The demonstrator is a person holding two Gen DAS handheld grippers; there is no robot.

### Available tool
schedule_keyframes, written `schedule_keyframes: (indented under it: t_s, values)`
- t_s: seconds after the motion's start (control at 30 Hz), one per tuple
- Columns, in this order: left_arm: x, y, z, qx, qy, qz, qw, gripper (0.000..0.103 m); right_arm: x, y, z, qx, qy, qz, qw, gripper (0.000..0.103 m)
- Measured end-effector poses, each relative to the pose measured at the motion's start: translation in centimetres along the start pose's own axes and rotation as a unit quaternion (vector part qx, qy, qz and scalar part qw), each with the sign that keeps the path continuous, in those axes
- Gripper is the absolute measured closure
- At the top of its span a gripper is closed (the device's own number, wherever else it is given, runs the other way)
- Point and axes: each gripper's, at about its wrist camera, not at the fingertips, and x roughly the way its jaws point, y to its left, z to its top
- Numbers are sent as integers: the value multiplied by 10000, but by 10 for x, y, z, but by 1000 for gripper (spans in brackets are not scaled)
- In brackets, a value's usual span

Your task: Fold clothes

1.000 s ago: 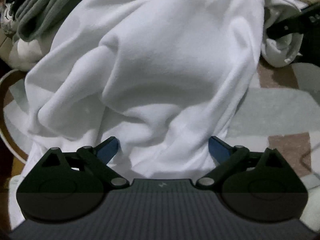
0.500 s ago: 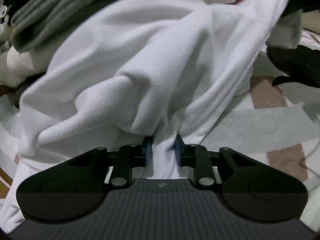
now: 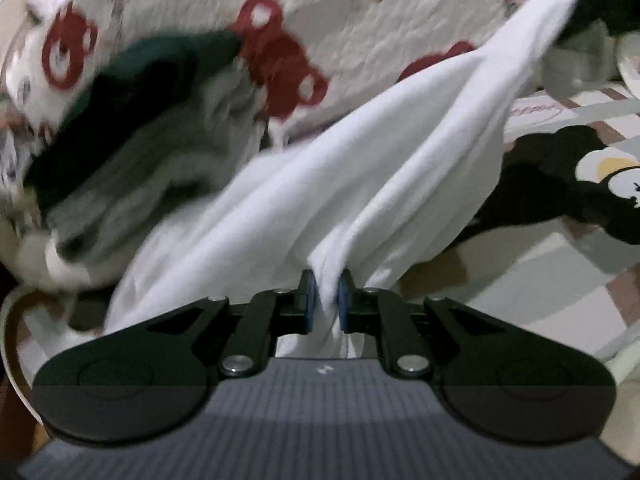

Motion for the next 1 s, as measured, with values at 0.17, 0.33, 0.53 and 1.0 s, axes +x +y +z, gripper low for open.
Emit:
schedule_keyframes:
  t_s: [0.17,0.33,0.53,1.0]
  values:
    - [-8,-28,25,-195,-8,-143,9997,94,-25,-27,15,-38,-271,-15,9996,81]
    - [-33,-54,50,-240,-421,-307,9984,94,-65,-59,31,-302,-683,-268,9968,81]
    - [-35,-82,75,-434,-269,-825,9953,95,-98,-100,41,-531,-650,-371,9958,81]
    - [-70,-165,174,655,-722,-1260,9872,96,-188,-188,89,-209,-1233,-126,9921,81]
